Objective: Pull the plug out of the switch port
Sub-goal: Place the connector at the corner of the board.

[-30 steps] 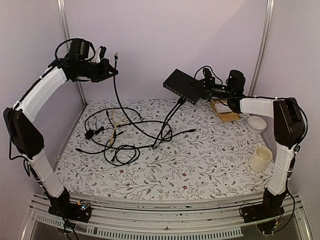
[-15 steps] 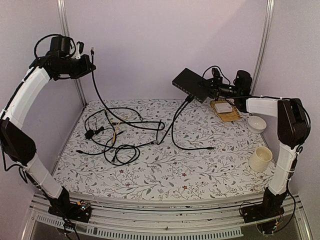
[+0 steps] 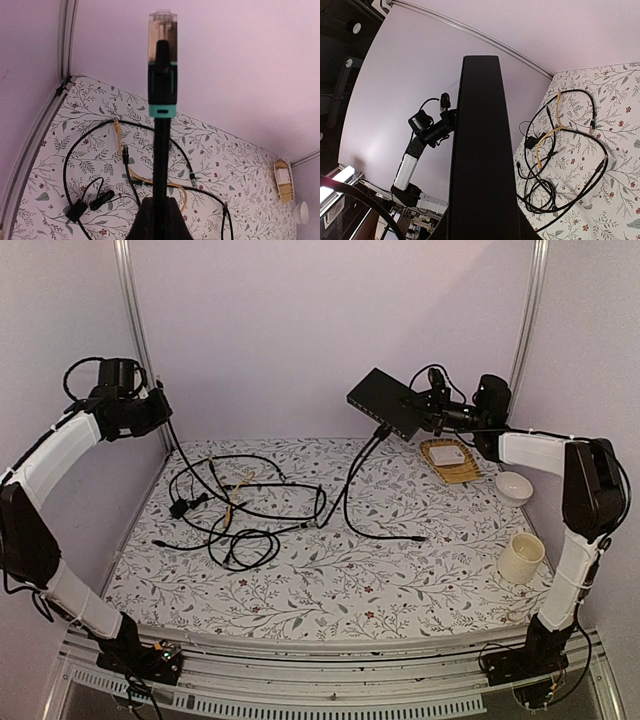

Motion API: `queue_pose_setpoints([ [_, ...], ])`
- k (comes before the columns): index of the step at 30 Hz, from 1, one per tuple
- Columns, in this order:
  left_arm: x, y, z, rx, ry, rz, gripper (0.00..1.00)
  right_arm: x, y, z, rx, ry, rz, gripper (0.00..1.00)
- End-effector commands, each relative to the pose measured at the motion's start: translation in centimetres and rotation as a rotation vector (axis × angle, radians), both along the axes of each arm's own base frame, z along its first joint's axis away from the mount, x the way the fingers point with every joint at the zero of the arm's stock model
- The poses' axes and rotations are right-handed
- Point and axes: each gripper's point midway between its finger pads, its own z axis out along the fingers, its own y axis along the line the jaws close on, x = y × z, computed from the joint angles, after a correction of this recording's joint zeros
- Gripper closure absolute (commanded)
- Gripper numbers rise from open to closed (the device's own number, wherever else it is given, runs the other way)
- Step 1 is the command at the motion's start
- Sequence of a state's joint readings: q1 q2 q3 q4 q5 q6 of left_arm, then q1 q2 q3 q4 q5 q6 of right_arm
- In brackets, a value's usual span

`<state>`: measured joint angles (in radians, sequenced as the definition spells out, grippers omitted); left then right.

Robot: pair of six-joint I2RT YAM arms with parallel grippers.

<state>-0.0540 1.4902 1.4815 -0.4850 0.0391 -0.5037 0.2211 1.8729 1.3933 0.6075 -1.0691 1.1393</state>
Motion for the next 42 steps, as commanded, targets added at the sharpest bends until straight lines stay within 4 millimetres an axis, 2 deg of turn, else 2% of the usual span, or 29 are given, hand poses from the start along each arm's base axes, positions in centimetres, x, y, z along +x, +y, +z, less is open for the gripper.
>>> queue_pose_setpoints([
  [1, 0.8, 2.1, -0.2, -0.059, -0.062, 0.067, 1.00, -1.9, -0.6, 4.6, 0.021, -0.139, 0.005, 0.98],
  [3, 0.9, 2.1, -1.9, -0.084, -0.042, 0.066, 1.00, -2.3, -0.6, 4.5, 0.017, -0.136, 0.016, 0.98],
  [6, 1.4, 1.3, -2.9, -0.145, -0.052, 0.035, 1.00, -3.0, -0.4, 3.7, 0.005, -0.116, 0.036, 0.98],
  [11, 2.8, -0.8, -2.1, -0.263, -0.103, -0.054, 1.00, -4.4, 0.5, 1.8, -0.019, -0.085, 0.081, 0.98],
  [16, 4.8, -3.1, -1.5, -0.377, -0.112, -0.138, 1.00, -6.1, 2.2, 0.7, -0.043, -0.071, 0.152, 0.98],
  [22, 6.8, -5.9, -2.1, -0.449, -0.102, -0.193, 1.00, -7.6, 3.9, -0.1, -0.068, -0.060, 0.209, 0.98],
  [25, 7.4, -6.4, -2.4, -0.487, -0.107, -0.179, 1.00, -8.0, 4.0, -0.6, -0.075, -0.051, 0.213, 0.98],
  [28, 7.8, -6.1, -2.1, -0.506, -0.122, -0.151, 1.00, -8.1, 3.5, -0.5, -0.086, -0.040, 0.186, 0.98],
  [32, 7.4, -4.2, -2.5, -0.436, -0.113, -0.084, 1.00, -7.4, 1.8, 0.5, -0.098, -0.067, 0.114, 0.98],
  [37, 5.1, -1.3, -6.6, -0.395, -0.030, -0.009, 0.99, -6.2, -0.4, 2.0, -0.096, -0.090, 0.053, 0.98],
  [40, 3.8, 0.0, -10.0, -0.363, 0.044, 0.031, 0.96, -5.7, -0.6, 2.8, -0.095, -0.106, 0.048, 0.98],
  [42, 3.4, 0.6, -11.8, -0.330, 0.094, 0.050, 0.90, -5.3, -0.5, 3.3, -0.093, -0.117, 0.049, 0.98],
])
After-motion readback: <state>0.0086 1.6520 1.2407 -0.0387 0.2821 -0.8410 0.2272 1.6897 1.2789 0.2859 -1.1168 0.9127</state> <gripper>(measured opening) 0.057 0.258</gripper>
